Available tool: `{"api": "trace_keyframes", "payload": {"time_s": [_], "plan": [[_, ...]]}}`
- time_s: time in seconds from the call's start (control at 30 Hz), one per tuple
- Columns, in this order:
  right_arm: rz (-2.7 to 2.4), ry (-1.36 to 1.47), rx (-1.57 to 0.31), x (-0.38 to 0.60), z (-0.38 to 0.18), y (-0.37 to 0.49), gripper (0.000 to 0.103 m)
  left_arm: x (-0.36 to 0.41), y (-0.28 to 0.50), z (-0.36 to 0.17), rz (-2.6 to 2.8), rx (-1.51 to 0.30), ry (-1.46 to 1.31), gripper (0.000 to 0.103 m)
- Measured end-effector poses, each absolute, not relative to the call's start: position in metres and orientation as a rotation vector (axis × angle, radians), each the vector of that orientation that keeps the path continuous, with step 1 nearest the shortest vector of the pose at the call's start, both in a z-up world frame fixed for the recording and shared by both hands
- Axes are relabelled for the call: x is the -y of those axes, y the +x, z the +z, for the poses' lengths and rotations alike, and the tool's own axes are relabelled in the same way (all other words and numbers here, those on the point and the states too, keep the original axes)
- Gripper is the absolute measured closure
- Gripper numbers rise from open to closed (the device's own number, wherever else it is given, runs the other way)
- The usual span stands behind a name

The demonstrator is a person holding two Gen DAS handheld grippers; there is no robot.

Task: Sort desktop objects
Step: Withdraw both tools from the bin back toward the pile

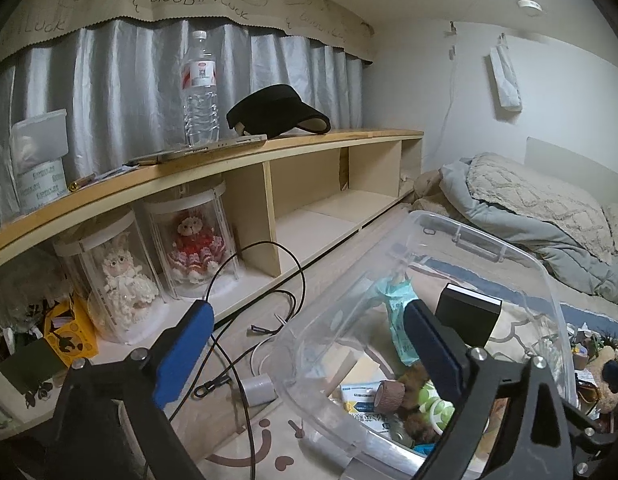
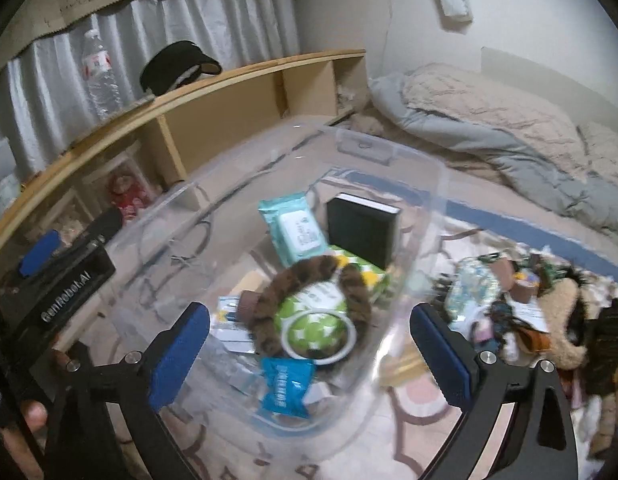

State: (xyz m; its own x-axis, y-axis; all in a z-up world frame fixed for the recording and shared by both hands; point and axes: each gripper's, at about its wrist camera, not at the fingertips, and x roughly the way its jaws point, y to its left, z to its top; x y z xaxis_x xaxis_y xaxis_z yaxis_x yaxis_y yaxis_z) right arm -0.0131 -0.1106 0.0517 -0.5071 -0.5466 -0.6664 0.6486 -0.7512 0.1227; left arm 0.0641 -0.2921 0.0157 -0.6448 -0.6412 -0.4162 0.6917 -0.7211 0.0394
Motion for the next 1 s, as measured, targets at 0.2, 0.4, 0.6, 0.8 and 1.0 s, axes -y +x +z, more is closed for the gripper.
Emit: {"api": "trace_keyframes", "payload": {"time_s": [0.2, 0.4, 0.6, 0.8, 1.0], "plan": [[-2.306, 0.902, -0.190, 0.090, 0.055, -0.011, 0.000, 0.281, 0.056, 0.017, -2.331, -0.122, 0.535, 0.002], [-2.344, 0.916, -0.201, 0.066, 0.055, -0.013, 0.000, 0.260, 0.044, 0.018, -2.391, -0.084, 0.546, 0.002], [-2.414, 0.904, -0.182, 0.032, 0.059, -0.015, 0.000, 0.234, 0.032, 0.021, -2.497, -0.079, 0.562, 0.002], [-2.453, 0.937, -0.144, -0.007, 0.062, -0.018, 0.000, 0.196, 0.019, 0.026, -2.638, -0.051, 0.580, 0.002], [-2.497, 0.921, -0.100, -0.048, 0.065, -0.017, 0.000, 0.161, 0.006, 0.029, -2.688, 0.013, 0.586, 0.002]]}}
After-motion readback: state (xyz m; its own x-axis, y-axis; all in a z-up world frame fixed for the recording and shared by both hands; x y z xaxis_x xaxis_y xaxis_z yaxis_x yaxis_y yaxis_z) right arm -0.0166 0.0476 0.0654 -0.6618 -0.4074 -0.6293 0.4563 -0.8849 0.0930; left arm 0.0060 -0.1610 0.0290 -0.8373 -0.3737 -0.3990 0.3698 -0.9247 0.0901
